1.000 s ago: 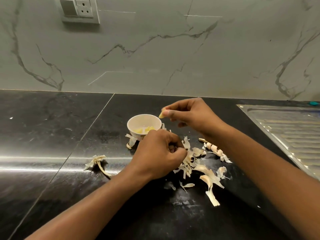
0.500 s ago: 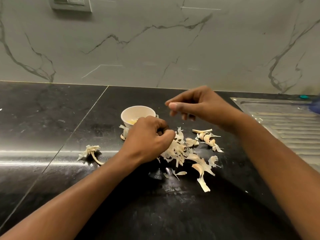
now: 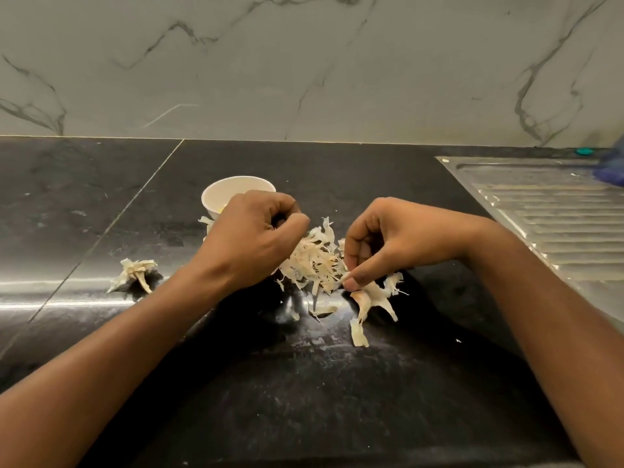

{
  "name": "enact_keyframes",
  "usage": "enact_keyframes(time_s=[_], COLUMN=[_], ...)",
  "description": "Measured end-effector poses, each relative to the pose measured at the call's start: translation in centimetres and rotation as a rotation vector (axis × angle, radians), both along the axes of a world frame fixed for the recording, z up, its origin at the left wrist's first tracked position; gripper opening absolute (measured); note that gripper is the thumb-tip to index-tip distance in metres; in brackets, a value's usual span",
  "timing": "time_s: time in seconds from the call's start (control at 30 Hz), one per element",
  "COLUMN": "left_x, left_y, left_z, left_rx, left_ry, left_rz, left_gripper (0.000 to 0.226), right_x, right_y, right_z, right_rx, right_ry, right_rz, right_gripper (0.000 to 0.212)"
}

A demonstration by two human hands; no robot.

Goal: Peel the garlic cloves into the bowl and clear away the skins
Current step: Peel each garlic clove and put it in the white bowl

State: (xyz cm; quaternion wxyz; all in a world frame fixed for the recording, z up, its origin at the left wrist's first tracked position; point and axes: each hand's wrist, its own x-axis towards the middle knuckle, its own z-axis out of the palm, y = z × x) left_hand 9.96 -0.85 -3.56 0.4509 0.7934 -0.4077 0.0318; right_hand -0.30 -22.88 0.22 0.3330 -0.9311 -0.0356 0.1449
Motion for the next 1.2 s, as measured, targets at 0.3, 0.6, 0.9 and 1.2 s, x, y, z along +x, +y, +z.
enact_keyframes(time_s=[0.3,0.6,0.9,1.2], left_x=[-0.1,-0.3,-0.3,-0.3], left_y=[0.3,0.4,0.1,0.0], left_z=[-0.3,-0.2,-0.3,-0.1], left_rx=[0.013,-0.071,-0.164,-0.209], left_ry=[-0.032,0.092,0.297,0.392], left_rz=[-0.1,-0.184,-0.274,-0.231], left_gripper=[0.012,0.006,0.011,0.015], right_x=[-0.4,-0.1,0.7,0.7], right_y=[-1.1,-1.3,-1.0,-0.7], right_z=[0.5,0.0,-0.9,-0.9], right_rx=[0.222,0.484,0.561,0.689], right_ry=[-0.148,-0.263,-0.378,-0.274], right_rz=[-0.059,-0.105,-0.192,-0.143], right_gripper=[0.021,0.025,0.028,0.029])
